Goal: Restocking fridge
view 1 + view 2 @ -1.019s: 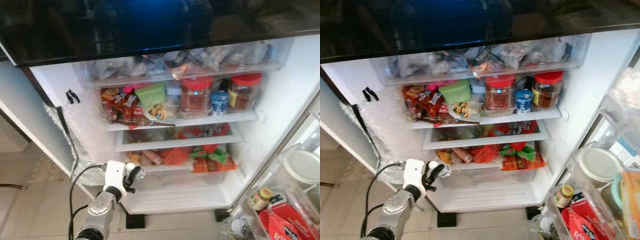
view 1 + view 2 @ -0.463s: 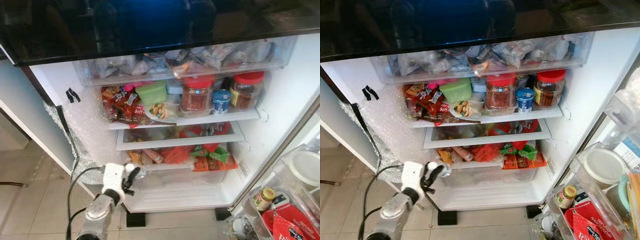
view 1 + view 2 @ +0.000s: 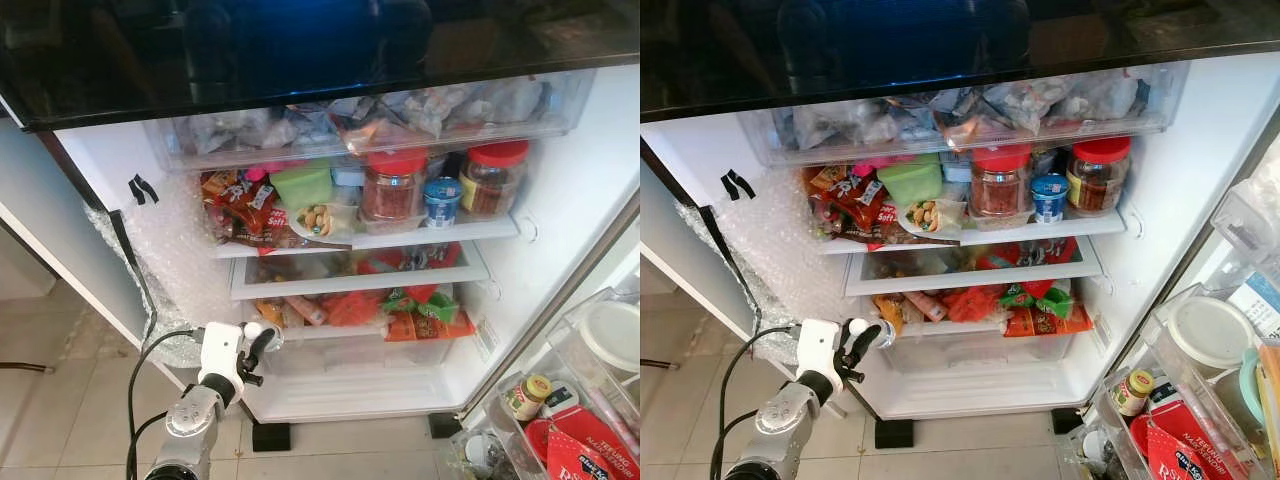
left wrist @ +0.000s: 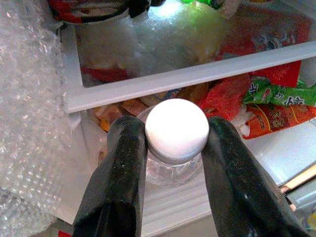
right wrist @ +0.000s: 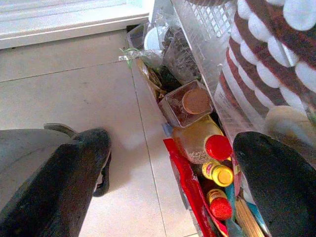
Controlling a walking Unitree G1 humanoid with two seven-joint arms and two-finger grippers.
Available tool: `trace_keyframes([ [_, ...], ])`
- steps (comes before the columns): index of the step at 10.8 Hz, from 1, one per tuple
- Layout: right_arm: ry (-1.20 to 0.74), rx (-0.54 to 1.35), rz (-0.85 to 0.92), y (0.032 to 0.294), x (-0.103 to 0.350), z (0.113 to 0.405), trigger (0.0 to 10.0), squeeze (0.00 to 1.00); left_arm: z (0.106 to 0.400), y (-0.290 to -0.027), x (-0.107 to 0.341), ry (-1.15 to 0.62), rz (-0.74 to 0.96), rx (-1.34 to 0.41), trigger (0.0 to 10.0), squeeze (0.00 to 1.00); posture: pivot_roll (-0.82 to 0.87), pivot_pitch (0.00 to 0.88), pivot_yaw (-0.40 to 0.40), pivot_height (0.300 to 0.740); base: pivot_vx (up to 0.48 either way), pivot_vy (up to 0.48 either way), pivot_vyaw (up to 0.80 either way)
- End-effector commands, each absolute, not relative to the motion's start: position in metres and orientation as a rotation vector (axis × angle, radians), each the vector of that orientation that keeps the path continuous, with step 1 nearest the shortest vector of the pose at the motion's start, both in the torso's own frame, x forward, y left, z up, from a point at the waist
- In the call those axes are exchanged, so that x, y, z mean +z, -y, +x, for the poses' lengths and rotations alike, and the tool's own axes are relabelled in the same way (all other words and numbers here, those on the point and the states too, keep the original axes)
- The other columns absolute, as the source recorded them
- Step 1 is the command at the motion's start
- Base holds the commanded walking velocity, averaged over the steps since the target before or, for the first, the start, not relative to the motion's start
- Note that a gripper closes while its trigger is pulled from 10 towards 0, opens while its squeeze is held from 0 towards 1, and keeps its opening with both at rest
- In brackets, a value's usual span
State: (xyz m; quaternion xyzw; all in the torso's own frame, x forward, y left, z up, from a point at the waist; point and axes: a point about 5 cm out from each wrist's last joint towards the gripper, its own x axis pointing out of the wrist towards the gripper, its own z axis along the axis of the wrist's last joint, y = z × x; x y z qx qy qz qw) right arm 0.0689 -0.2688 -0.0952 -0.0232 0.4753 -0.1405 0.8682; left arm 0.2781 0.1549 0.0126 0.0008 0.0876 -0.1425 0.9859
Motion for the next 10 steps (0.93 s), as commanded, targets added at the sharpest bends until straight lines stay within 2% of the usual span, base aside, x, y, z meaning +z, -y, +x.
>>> trace_keyframes([
  [1, -1.007, -0.301, -0.037, 0.2664, -0.0968, 0.0649, 10.0, 0.0, 0.2776, -0.1607, 0.0128, -0.18, 0.006, -0.269, 10.0, 0.0, -0.05, 0.047, 0.093, 0.74, 0.0, 0.0, 0.0],
  [3, -1.009, -0.299, -0.035, 0.2662, -0.097, 0.0651, 10.0, 0.0, 0.2783, -0.1614, 0.0128, -0.183, 0.006, -0.264, 10.0, 0.0, -0.05, 0.047, 0.093, 0.74, 0.0, 0.0, 0.0],
  [10, -1.01, -0.296, -0.027, 0.265, -0.0974, 0.0648, 10.0, 0.0, 0.2808, -0.1602, 0.0151, -0.178, 0.026, -0.285, 10.0, 0.0, -0.04, 0.05, 0.096, 0.74, 0.274, 0.0, 0.0],
])
